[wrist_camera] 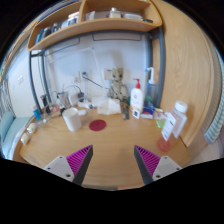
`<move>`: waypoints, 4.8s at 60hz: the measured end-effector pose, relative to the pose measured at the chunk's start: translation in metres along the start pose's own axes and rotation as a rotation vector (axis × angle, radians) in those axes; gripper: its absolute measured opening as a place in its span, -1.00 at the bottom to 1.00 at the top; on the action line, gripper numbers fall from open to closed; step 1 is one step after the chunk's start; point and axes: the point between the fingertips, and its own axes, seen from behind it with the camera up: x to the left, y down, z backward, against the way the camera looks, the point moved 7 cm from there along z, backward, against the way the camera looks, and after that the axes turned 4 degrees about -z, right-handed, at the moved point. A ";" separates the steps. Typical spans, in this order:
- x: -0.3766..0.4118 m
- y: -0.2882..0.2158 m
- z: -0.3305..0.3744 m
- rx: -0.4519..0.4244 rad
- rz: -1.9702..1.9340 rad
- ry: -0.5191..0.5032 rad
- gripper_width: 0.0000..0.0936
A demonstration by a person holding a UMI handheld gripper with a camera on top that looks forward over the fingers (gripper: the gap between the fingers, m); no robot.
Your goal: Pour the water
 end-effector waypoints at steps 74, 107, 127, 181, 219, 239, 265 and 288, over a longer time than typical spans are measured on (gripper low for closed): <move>-0.148 -0.055 -0.106 -0.133 0.264 0.133 -0.26; 0.066 -0.147 -0.184 -0.077 1.417 0.281 -0.22; 0.119 -0.161 -0.211 -0.146 2.081 0.416 -0.22; 0.107 -0.123 -0.193 -0.113 0.504 -0.150 -0.20; 0.089 -0.095 -0.231 -0.257 0.177 -0.217 -0.05; 0.075 -0.039 -0.197 -0.043 0.175 -0.174 0.79; 0.080 -0.046 -0.040 0.039 0.130 -0.105 0.80; 0.055 -0.078 -0.007 -0.002 0.102 -0.163 0.79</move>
